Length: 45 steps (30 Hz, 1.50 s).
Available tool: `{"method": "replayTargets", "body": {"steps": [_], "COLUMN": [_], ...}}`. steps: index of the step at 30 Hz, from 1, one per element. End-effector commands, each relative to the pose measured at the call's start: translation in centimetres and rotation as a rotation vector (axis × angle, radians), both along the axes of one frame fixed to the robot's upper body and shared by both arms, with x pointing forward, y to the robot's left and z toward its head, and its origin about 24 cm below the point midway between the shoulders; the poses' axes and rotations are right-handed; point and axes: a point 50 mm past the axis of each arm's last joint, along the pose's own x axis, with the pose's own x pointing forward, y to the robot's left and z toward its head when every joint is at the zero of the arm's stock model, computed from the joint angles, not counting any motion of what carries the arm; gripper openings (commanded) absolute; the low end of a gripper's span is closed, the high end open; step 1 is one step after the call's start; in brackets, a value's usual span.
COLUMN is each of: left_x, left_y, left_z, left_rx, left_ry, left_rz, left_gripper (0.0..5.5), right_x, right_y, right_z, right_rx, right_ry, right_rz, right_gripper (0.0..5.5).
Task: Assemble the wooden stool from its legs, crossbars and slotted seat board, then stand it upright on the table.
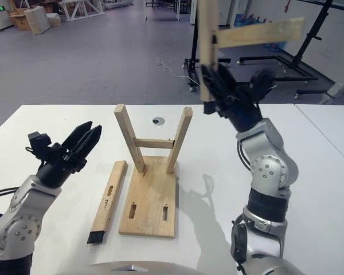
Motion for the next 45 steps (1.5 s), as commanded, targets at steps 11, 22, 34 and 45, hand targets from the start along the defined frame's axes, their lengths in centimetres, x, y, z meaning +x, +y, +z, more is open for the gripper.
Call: {"method": "replayTargets", "body": {"steps": [11, 22, 34, 45], "left_x": [-3.2, -3.0, -2.7, -2.9], "left_y": [-1.5, -2.9, -3.5, -3.4], "left_z": [-3.6, -1.4, -1.6, -1.0], "left_rx": [0.039, -0.177, -0.177, -0.248], "left_ry": [0.208, 0.076, 0.081, 0.082], "left_rz": [-0.354, -0.479, -0.505, -0.501], "left_gripper": [2.89, 3.95, 4.12, 4.12], "right_x": [-2.8, -2.1, -3.1, -2.8], "right_y": [7.8, 6.9, 5.9, 5.2], "right_z": [-8.3, -10.0, -11.9, -14.1], "right_rx": [-0.171, -0.227, -0.255, -0.333], "right_ry": [0.142, 0.205, 0.356, 0.42], "right_rz": [0.383, 0.486, 0.77, 0.753], "right_gripper": [2.03, 2.03, 2.03, 2.03]}}
